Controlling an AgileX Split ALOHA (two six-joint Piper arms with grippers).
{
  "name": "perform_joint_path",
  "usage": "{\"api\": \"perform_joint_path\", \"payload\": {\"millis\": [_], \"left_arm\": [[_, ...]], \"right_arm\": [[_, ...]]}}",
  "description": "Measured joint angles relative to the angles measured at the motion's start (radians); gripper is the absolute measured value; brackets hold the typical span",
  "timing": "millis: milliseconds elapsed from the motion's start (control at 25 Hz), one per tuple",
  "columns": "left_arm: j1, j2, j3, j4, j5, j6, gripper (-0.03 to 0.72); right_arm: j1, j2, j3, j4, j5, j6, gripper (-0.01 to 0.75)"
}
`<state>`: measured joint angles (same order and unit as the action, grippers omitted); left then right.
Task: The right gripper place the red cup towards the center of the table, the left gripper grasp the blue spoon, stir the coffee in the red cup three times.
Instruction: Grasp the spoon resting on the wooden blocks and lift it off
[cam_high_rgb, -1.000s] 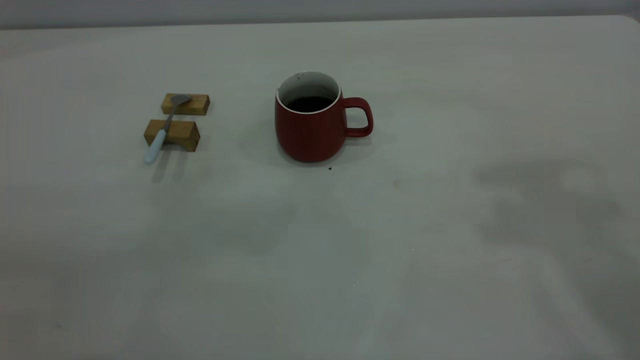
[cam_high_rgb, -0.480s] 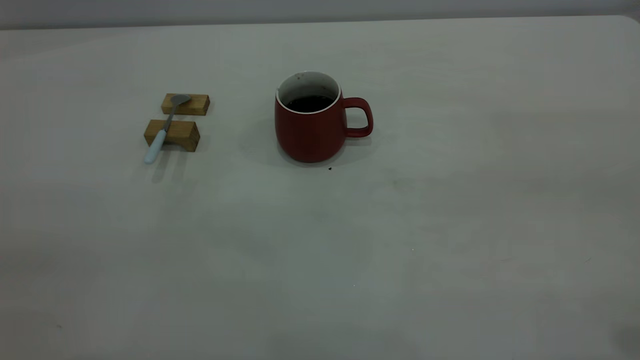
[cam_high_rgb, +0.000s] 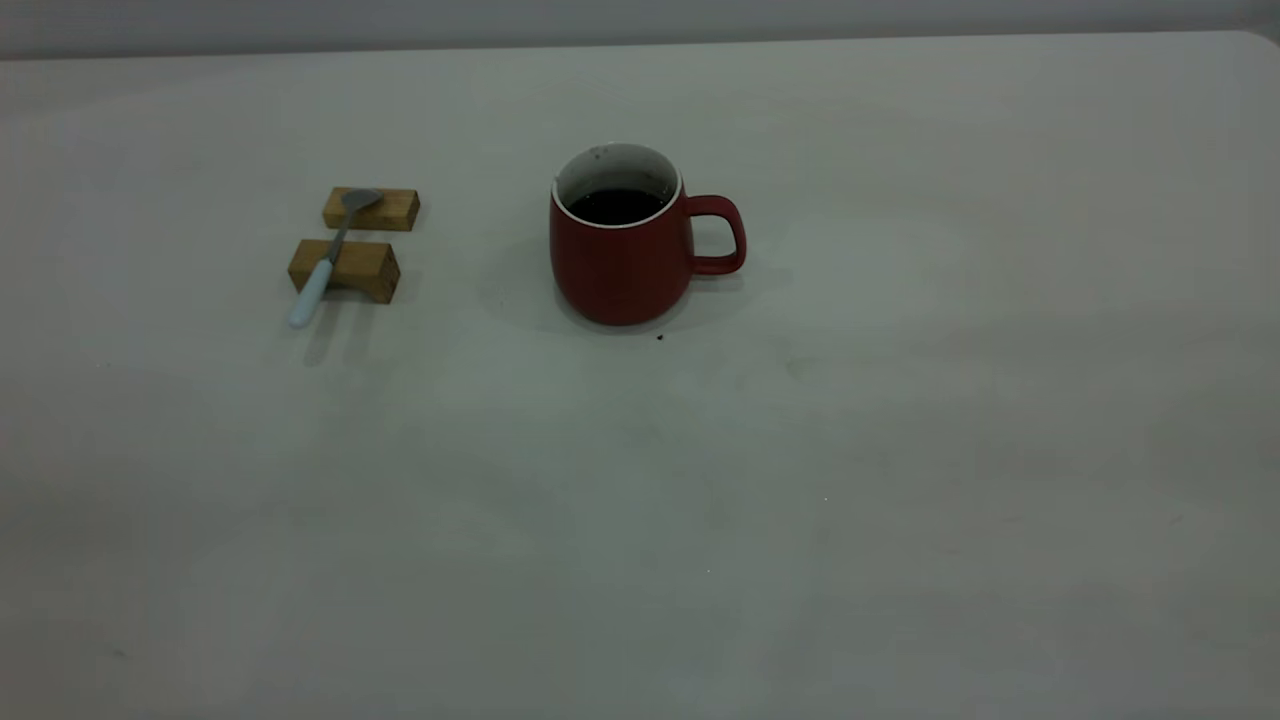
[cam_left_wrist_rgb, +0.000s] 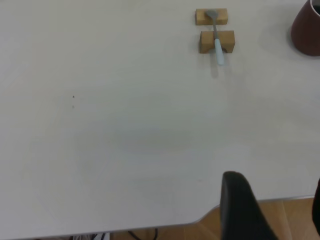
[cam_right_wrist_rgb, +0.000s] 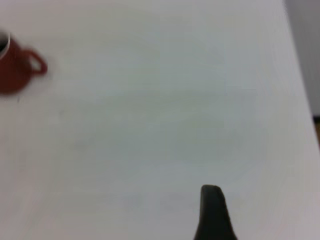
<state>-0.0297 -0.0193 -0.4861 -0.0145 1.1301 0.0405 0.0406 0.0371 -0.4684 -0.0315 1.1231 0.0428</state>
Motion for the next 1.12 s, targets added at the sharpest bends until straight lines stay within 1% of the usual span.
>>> {"api": "perform_joint_path", "payload": {"millis": [80, 160, 1120], "left_arm": [[0.000, 0.000, 0.000, 0.000, 0.000, 0.000, 0.423], [0.000, 0.000, 0.000, 0.000, 0.000, 0.000, 0.423], [0.001, 0.000, 0.000, 0.000, 0.000, -0.009, 0.423]], "right_arm": [[-0.021, -0.013, 0.000, -0.001, 0.002, 0.000, 0.572], [-0.024, -0.017, 0.000, 0.000, 0.002, 0.000, 0.572], [-0.024, -0.018, 0.000, 0.000, 0.004, 0.000, 0.572]]}}
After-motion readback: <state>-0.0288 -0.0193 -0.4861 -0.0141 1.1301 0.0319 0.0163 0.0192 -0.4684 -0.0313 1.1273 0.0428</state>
